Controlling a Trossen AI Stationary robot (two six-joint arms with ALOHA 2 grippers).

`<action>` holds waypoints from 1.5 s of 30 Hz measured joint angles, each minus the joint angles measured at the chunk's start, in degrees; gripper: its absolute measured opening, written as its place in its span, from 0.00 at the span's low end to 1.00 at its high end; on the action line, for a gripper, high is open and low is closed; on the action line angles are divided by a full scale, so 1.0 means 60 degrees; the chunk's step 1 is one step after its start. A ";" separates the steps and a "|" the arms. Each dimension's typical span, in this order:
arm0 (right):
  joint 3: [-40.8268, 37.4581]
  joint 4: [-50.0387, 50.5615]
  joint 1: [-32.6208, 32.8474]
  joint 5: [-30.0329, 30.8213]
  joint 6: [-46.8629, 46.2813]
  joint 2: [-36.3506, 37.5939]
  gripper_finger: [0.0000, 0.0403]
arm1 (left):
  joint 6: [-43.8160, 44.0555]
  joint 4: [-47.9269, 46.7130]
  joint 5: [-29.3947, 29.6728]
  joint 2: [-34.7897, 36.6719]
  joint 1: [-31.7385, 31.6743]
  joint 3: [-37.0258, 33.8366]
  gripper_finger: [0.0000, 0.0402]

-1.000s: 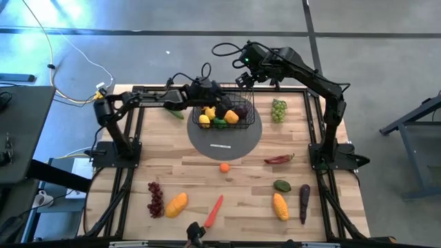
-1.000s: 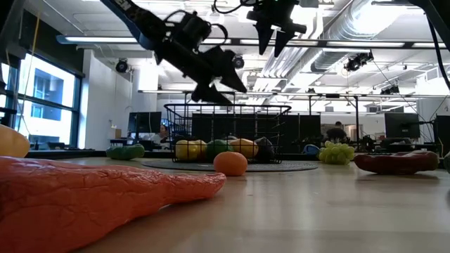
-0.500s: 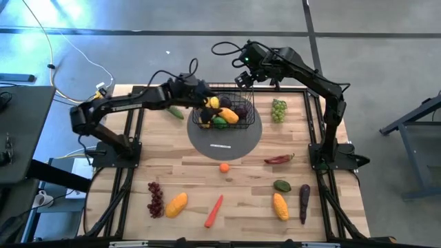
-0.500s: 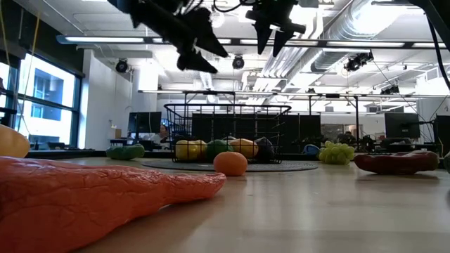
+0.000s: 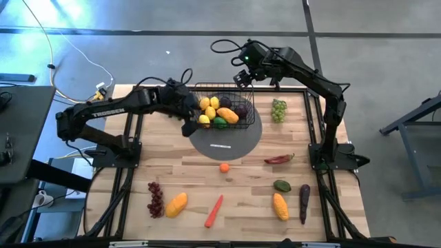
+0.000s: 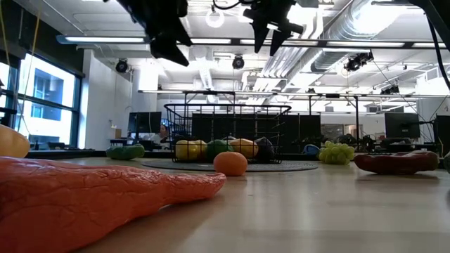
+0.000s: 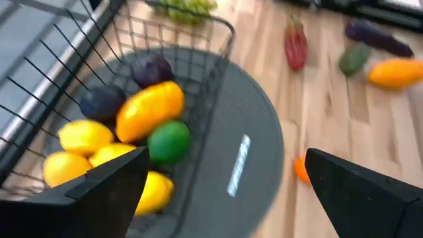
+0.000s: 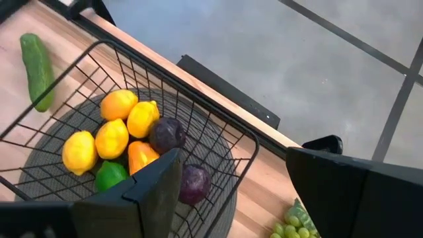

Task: Build produce basket
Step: Put the orange into the basket

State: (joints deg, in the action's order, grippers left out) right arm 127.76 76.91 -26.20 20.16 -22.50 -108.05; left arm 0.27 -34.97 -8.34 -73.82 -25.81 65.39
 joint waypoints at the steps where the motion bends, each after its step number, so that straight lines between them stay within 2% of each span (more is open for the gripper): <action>1: 0.0000 -0.0033 -0.0003 -0.0023 0.0000 0.0000 0.63 | 0.0020 -0.0202 -0.0001 0.0060 0.0101 0.0000 0.98; 9: 0.0000 -0.0028 0.0055 -0.2012 -0.0500 0.0000 0.63 | 0.0170 -0.1624 0.0007 0.0324 0.0987 -0.0002 0.98; 20: 0.0000 0.0652 0.1097 -0.3486 0.0398 0.0000 0.63 | 0.1168 -0.3063 0.0433 0.0327 0.1778 -0.0004 0.98; 32: -0.0052 0.1508 0.2466 -0.3540 0.0992 0.0003 0.63 | 0.1530 -0.5155 0.0820 0.0840 0.2286 -0.0011 0.98; 36: -0.0637 0.1356 0.2908 -0.3358 0.1171 0.0000 0.63 | 0.1718 -0.5596 0.1243 0.1133 0.2584 -0.0011 0.98; 45: -0.2601 -0.0113 0.3804 -0.3292 0.1241 0.0000 0.63 | 0.3309 -0.5711 0.1235 0.1810 0.3600 -0.0011 0.98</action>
State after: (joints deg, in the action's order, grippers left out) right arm 112.16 76.24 -3.37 0.40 -15.05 -108.05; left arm 20.12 -69.23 -0.93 -62.96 -4.21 65.32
